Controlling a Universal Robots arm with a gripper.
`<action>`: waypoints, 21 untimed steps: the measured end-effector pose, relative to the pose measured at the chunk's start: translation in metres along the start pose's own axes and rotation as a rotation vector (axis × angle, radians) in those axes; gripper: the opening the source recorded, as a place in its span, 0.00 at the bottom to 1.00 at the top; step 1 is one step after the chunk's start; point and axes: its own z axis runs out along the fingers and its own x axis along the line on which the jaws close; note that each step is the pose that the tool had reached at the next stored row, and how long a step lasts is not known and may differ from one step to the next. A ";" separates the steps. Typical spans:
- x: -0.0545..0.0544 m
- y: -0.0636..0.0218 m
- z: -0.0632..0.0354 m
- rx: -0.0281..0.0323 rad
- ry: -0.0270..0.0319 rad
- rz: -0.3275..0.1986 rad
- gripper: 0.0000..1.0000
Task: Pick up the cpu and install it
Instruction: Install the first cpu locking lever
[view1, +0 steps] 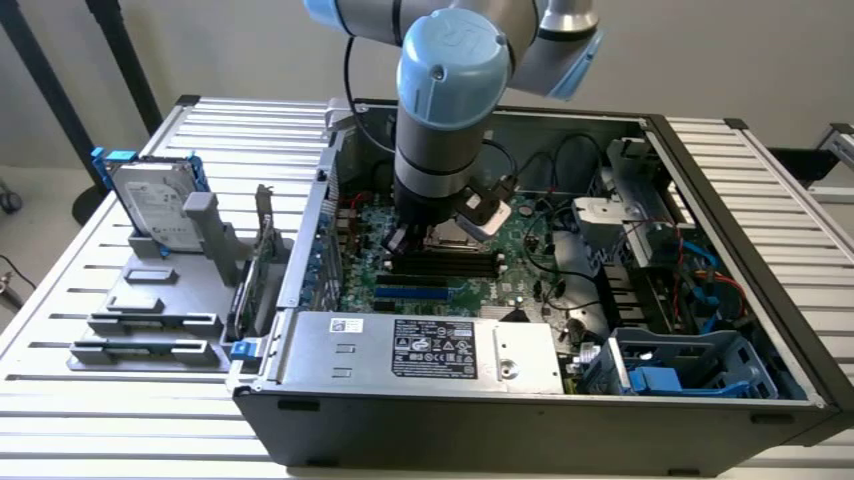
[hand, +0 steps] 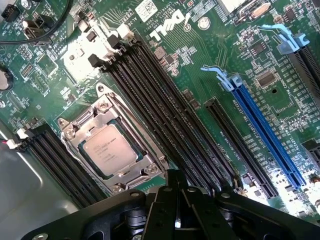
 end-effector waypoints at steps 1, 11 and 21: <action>0.000 -0.0004 0.0005 0.0003 -0.0002 -0.001 0.11; 0.000 -0.0008 0.0052 0.0029 -0.0026 -0.012 0.11; 0.001 -0.0011 0.0087 0.0024 -0.0059 -0.017 0.11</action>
